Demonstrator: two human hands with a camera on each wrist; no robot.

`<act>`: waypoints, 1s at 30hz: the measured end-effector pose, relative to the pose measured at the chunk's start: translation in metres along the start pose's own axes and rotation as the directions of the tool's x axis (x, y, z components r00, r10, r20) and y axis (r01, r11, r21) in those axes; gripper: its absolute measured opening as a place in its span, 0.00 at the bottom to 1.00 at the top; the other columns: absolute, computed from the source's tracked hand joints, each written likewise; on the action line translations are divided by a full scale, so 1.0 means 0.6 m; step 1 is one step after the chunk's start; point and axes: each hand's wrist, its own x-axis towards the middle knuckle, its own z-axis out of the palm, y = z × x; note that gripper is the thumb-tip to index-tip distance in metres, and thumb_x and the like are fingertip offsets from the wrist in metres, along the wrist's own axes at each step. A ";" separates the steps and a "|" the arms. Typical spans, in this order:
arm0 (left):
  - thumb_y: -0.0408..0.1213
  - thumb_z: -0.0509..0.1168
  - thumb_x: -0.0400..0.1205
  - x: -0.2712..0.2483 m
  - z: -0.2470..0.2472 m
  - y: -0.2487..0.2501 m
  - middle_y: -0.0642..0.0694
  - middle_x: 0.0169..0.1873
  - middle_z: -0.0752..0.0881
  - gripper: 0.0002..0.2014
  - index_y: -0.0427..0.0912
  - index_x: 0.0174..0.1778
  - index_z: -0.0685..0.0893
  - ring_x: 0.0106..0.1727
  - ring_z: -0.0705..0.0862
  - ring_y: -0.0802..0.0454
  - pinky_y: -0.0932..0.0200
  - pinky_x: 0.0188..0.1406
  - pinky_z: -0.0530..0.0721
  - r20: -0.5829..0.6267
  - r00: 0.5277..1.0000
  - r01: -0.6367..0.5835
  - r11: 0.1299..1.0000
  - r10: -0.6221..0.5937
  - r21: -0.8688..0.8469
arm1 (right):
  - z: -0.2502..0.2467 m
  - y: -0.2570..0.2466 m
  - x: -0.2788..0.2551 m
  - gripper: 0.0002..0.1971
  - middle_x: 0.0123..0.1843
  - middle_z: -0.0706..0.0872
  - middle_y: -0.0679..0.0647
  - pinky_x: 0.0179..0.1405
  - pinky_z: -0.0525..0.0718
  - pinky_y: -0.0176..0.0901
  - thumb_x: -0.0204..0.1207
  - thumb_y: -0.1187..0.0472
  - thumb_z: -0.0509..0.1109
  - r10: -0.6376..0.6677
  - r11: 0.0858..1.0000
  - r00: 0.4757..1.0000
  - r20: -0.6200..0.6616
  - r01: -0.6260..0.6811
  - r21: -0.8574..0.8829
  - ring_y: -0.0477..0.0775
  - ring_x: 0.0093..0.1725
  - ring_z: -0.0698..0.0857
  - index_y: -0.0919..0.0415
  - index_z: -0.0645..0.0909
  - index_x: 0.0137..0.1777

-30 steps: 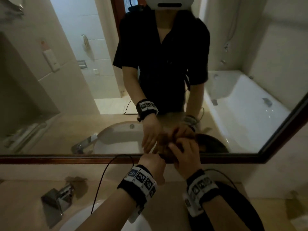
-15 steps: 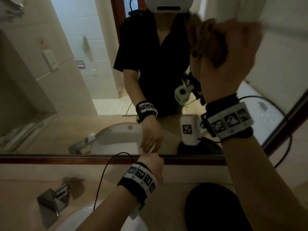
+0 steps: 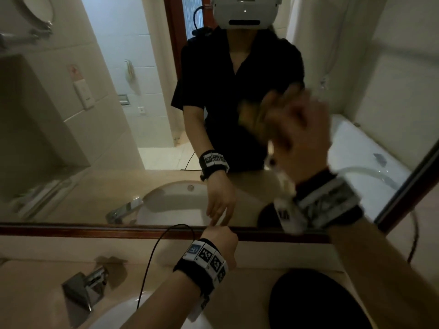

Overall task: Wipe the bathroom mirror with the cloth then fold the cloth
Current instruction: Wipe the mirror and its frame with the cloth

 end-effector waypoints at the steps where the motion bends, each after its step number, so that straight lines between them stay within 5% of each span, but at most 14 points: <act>1: 0.46 0.68 0.79 0.001 0.000 0.001 0.46 0.35 0.79 0.11 0.41 0.41 0.80 0.36 0.79 0.47 0.54 0.34 0.79 -0.002 1.000 0.001 1.000 -0.001 -0.001 | -0.010 0.007 0.062 0.13 0.46 0.83 0.68 0.46 0.75 0.48 0.64 0.71 0.75 0.044 0.998 0.989 -0.138 -0.049 -0.030 0.62 0.50 0.78 0.61 0.85 0.49; 4: 0.46 0.67 0.79 0.001 0.000 0.005 0.46 0.35 0.79 0.10 0.42 0.42 0.80 0.35 0.78 0.48 0.55 0.34 0.77 -0.012 1.000 0.015 1.000 -0.015 0.000 | -0.013 0.006 0.162 0.08 0.45 0.84 0.65 0.40 0.74 0.43 0.65 0.68 0.71 0.164 0.985 0.917 -0.365 -0.172 0.009 0.62 0.46 0.82 0.60 0.85 0.44; 6: 0.45 0.67 0.79 0.001 0.001 0.005 0.46 0.33 0.78 0.10 0.42 0.41 0.80 0.34 0.77 0.49 0.55 0.34 0.77 -0.017 1.000 0.019 1.000 -0.020 -0.010 | 0.009 -0.007 0.137 0.13 0.49 0.84 0.67 0.49 0.73 0.42 0.62 0.69 0.71 0.137 0.987 0.939 -0.315 -0.155 -0.032 0.66 0.50 0.80 0.62 0.86 0.48; 9: 0.45 0.67 0.79 -0.001 0.001 0.003 0.47 0.32 0.77 0.10 0.41 0.40 0.80 0.33 0.77 0.49 0.55 0.35 0.77 -0.016 1.000 0.011 1.000 -0.012 -0.019 | 0.042 -0.028 -0.022 0.18 0.51 0.82 0.66 0.60 0.73 0.46 0.61 0.69 0.73 0.086 0.995 0.993 0.083 -0.089 0.035 0.61 0.54 0.76 0.61 0.84 0.53; 11: 0.45 0.67 0.79 -0.005 0.005 0.002 0.47 0.32 0.79 0.10 0.41 0.41 0.83 0.33 0.77 0.49 0.55 0.36 0.80 -0.027 0.999 0.021 1.000 -0.021 -0.023 | 0.048 -0.029 -0.170 0.13 0.49 0.78 0.57 0.50 0.78 0.54 0.67 0.63 0.73 0.032 0.995 0.923 0.383 -0.066 0.077 0.58 0.49 0.76 0.56 0.80 0.51; 14: 0.44 0.67 0.78 -0.009 0.014 0.002 0.46 0.36 0.81 0.08 0.42 0.42 0.84 0.37 0.81 0.47 0.54 0.40 0.84 -0.049 0.998 0.034 0.999 -0.036 -0.033 | 0.022 0.001 -0.322 0.16 0.54 0.74 0.59 0.42 0.80 0.54 0.67 0.66 0.72 -0.163 0.986 0.789 0.593 0.152 0.068 0.60 0.48 0.75 0.56 0.76 0.54; 16: 0.43 0.67 0.79 -0.009 0.024 0.004 0.45 0.41 0.83 0.07 0.43 0.44 0.84 0.43 0.84 0.46 0.53 0.45 0.85 -0.055 0.997 0.055 0.998 -0.057 -0.043 | -0.011 0.031 -0.312 0.15 0.51 0.79 0.61 0.40 0.82 0.54 0.66 0.71 0.73 -0.116 0.993 0.793 0.598 0.105 0.052 0.62 0.45 0.79 0.60 0.81 0.52; 18: 0.42 0.66 0.80 -0.006 0.036 0.011 0.43 0.52 0.85 0.11 0.41 0.54 0.84 0.53 0.85 0.45 0.52 0.51 0.83 -0.078 0.993 0.089 0.994 -0.094 -0.064 | -0.054 0.057 -0.245 0.18 0.46 0.84 0.59 0.42 0.82 0.55 0.59 0.74 0.80 0.098 0.995 0.808 0.582 -0.073 -0.066 0.63 0.43 0.83 0.58 0.88 0.48; 21: 0.40 0.60 0.84 0.000 0.045 0.039 0.36 0.70 0.76 0.23 0.35 0.74 0.73 0.69 0.76 0.38 0.49 0.64 0.76 -0.056 0.986 0.151 0.985 -0.156 -0.083 | -0.124 0.104 -0.109 0.13 0.48 0.82 0.61 0.49 0.75 0.49 0.65 0.72 0.75 0.154 0.985 0.932 0.328 -0.118 -0.127 0.61 0.48 0.78 0.61 0.89 0.49; 23: 0.39 0.59 0.83 0.006 0.033 0.072 0.40 0.64 0.81 0.17 0.39 0.66 0.80 0.63 0.81 0.42 0.51 0.57 0.77 -0.091 0.989 0.110 0.990 -0.118 -0.088 | -0.158 0.134 -0.033 0.05 0.47 0.81 0.64 0.48 0.73 0.42 0.74 0.66 0.73 0.130 0.976 0.989 0.070 -0.115 -0.183 0.62 0.49 0.77 0.67 0.89 0.47; 25: 0.39 0.59 0.83 0.017 0.007 0.112 0.44 0.57 0.85 0.12 0.42 0.59 0.83 0.57 0.85 0.44 0.52 0.49 0.78 -0.184 0.981 0.033 0.987 -0.062 -0.160 | -0.165 0.148 -0.002 0.07 0.47 0.82 0.67 0.51 0.72 0.38 0.76 0.62 0.73 0.145 0.965 0.987 -0.062 -0.155 -0.214 0.61 0.50 0.78 0.66 0.88 0.48; 27: 0.40 0.57 0.85 0.038 -0.018 0.150 0.43 0.60 0.82 0.14 0.42 0.63 0.79 0.59 0.83 0.43 0.51 0.48 0.78 -0.289 0.957 -0.086 0.976 0.025 -0.200 | -0.157 0.151 -0.035 0.08 0.48 0.81 0.68 0.54 0.72 0.39 0.78 0.63 0.69 0.158 0.965 0.987 -0.028 -0.160 -0.208 0.61 0.52 0.77 0.66 0.87 0.50; 30: 0.42 0.56 0.86 0.075 -0.042 0.189 0.43 0.73 0.73 0.21 0.40 0.74 0.72 0.72 0.74 0.43 0.46 0.65 0.79 -0.317 0.925 -0.285 0.934 0.208 -0.217 | -0.146 0.150 -0.161 0.15 0.52 0.80 0.64 0.53 0.76 0.52 0.66 0.69 0.71 0.243 0.963 0.932 0.268 -0.198 -0.184 0.63 0.52 0.77 0.58 0.86 0.54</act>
